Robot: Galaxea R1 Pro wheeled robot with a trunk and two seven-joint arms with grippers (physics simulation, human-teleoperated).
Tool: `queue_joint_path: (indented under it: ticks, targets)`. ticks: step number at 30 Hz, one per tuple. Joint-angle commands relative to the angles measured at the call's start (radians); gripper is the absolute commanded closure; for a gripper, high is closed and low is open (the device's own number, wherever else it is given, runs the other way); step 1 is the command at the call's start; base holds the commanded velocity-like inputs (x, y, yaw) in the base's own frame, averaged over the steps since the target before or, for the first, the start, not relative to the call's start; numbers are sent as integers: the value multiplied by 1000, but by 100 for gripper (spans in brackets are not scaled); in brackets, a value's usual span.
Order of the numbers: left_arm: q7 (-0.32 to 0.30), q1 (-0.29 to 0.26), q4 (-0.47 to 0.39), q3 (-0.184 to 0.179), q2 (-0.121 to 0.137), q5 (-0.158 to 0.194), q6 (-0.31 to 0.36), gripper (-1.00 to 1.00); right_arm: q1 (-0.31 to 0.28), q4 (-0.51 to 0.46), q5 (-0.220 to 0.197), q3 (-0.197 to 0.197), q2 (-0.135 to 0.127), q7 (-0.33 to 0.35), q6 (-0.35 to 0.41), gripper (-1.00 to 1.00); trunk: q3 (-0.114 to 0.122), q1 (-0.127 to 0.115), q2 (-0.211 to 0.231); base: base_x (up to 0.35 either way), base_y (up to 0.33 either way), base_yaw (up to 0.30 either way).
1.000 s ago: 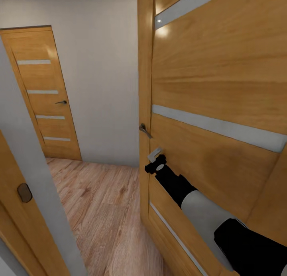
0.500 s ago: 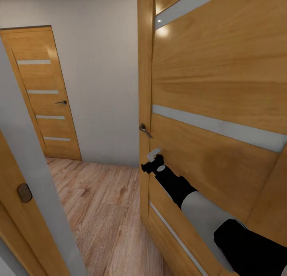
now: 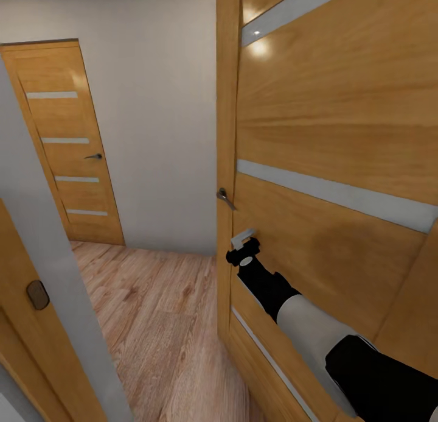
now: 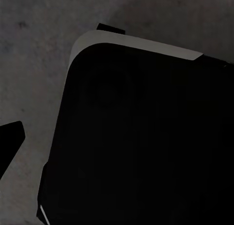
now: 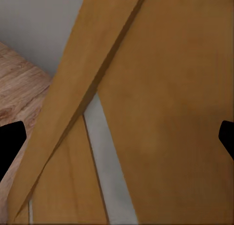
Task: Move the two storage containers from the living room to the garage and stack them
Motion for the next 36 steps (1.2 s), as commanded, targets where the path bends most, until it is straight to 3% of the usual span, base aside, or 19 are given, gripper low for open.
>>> queue_joint_path:
  ticks: [1,19,36]
  targets:
    - [0,0,-1,0,0,5,-2,-100,-1,1,10,-1,0,-8,12,-100,-1,0,0,0,0,0]
    - [-1,0,-3,0,0,8,-2,-100,0,-3,4,-1,0,-25,10,-100,4,0,0,10,0,-64]
    - [-1,0,-1,-3,0,3,-1,-100,0,0,4,-4,0,-29,5,-100,4,0,0,311,0,0]
